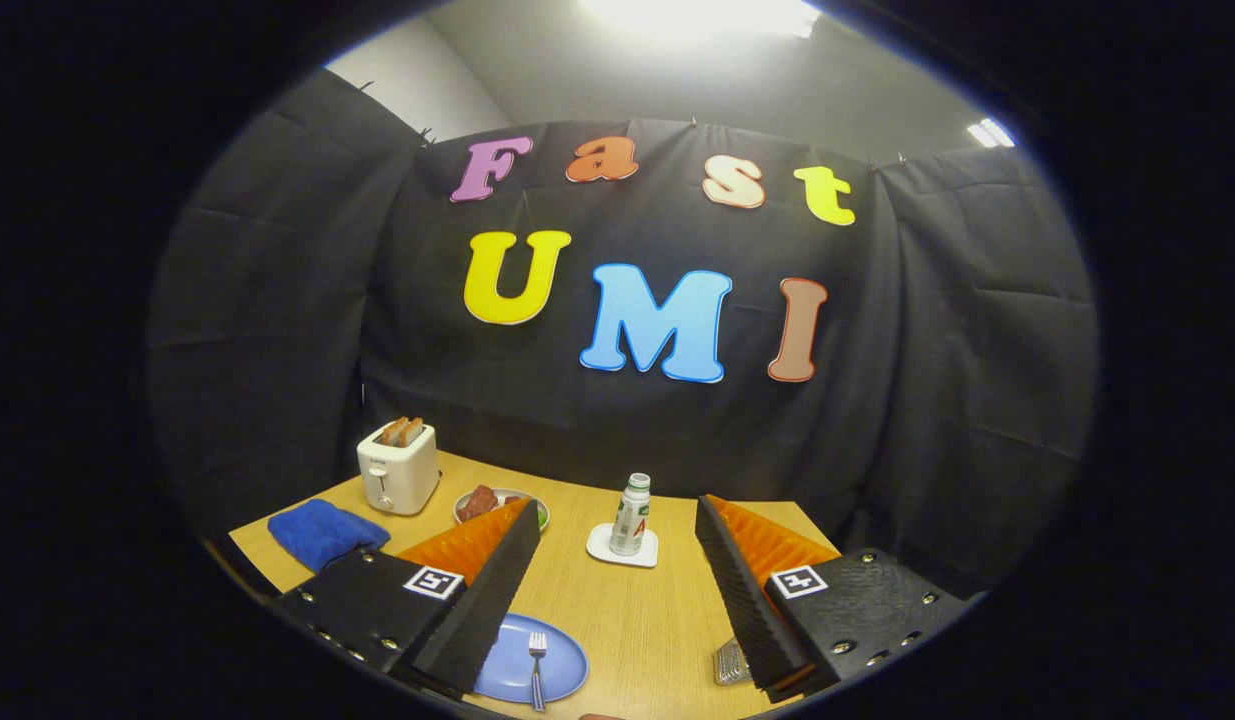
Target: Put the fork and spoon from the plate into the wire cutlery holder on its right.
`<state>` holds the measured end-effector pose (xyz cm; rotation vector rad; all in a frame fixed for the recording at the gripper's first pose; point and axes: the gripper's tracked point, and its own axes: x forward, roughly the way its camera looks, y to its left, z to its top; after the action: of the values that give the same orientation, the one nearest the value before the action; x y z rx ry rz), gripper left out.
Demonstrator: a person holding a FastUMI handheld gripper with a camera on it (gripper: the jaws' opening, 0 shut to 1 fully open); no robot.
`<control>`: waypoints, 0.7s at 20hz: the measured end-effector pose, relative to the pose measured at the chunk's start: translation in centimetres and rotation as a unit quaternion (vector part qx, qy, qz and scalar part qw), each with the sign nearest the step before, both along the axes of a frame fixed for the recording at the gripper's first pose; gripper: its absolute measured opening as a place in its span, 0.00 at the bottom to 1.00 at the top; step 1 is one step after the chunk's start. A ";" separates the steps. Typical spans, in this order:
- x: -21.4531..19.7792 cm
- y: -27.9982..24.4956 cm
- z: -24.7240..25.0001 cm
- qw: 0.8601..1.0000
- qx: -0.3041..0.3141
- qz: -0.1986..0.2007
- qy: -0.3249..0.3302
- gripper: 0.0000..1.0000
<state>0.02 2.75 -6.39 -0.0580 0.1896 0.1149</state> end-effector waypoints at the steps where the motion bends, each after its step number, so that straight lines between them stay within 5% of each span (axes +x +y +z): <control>1: -0.1 0.4 -0.9 1.000 -0.007 0.010 0.013 0.96; 14: -2.3 4.5 -9.8 0.986 -0.039 0.087 0.139 0.96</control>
<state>-2.31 7.26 -16.16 -0.1376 0.4691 0.2906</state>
